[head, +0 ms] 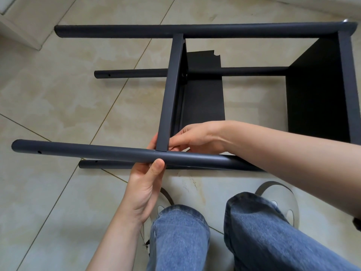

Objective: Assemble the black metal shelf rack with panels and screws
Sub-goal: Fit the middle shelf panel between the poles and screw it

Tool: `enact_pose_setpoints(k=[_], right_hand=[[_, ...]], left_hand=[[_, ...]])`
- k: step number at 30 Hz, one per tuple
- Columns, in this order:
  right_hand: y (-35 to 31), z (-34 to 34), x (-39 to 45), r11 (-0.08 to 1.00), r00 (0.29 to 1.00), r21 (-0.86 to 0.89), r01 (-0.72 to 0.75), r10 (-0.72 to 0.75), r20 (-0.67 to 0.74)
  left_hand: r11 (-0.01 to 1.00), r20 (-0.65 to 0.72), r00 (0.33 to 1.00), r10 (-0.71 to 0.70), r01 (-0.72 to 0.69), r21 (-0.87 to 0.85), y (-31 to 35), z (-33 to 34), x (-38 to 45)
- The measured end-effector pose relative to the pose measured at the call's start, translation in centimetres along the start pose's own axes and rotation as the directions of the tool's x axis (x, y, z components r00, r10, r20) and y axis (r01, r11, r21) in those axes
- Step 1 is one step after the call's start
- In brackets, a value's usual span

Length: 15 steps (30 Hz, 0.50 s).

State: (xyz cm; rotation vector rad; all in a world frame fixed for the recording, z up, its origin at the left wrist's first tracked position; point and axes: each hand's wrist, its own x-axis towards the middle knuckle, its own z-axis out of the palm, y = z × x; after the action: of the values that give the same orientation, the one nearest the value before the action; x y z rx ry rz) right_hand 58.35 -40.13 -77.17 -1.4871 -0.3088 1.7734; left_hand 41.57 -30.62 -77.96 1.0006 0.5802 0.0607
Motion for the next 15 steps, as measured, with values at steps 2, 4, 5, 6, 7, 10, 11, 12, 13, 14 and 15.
enact_pose_setpoints(k=[2,4,5,6,7,10,11,12,13,14,15], right_hand=[[0.1,0.03,0.09,0.999,1.0,0.028,0.025,-0.025,-0.006],[0.15,-0.1,0.06,0.998,0.999,0.054,0.044,-0.044,-0.003],[0.14,-0.21,-0.05,0.996,0.999,0.074,0.041,-0.041,0.003],[0.13,-0.32,-0.2,0.995,0.999,0.095,0.03,-0.031,0.008],[0.13,-0.46,-0.33,0.994,1.0,0.112,0.018,-0.019,0.008],[0.2,-0.74,-0.49,0.993,1.0,0.119,-0.003,0.004,-0.007],[0.22,-0.72,-0.46,0.993,1.0,0.122,-0.008,0.009,-0.005],[0.17,-0.66,-0.4,0.993,1.0,0.121,-0.015,0.015,0.0],[0.12,-0.59,-0.32,0.994,1.0,0.105,-0.021,0.021,0.006],[0.03,-0.48,-0.23,0.997,1.0,0.073,-0.027,0.026,0.012],[-0.06,-0.39,-0.12,0.999,0.999,0.039,-0.03,0.03,0.014]], left_hand=[[1.0,-0.012,1.0,0.001,-0.001,0.004,-0.03,-0.04,0.0],[1.0,-0.025,1.0,0.004,-0.004,0.009,-0.06,-0.11,0.04],[1.0,-0.026,1.0,0.006,-0.006,0.018,-0.1,-0.14,0.08],[1.0,-0.027,1.0,0.007,-0.006,0.023,-0.15,-0.17,0.09],[1.0,-0.033,0.999,0.004,-0.003,0.021,-0.16,-0.15,0.09],[1.0,-0.053,0.999,-0.009,0.01,0.015,-0.27,-0.14,0.11],[1.0,-0.053,0.999,-0.011,0.011,0.016,-0.22,-0.13,0.09],[1.0,-0.048,0.999,-0.011,0.012,0.021,-0.15,-0.13,0.09],[0.999,-0.042,0.999,-0.012,0.013,0.03,-0.07,-0.13,0.11],[0.999,-0.034,0.999,-0.012,0.013,0.041,-0.04,-0.17,0.13],[0.999,-0.028,1.0,-0.012,0.013,0.051,0.01,-0.18,0.15]])
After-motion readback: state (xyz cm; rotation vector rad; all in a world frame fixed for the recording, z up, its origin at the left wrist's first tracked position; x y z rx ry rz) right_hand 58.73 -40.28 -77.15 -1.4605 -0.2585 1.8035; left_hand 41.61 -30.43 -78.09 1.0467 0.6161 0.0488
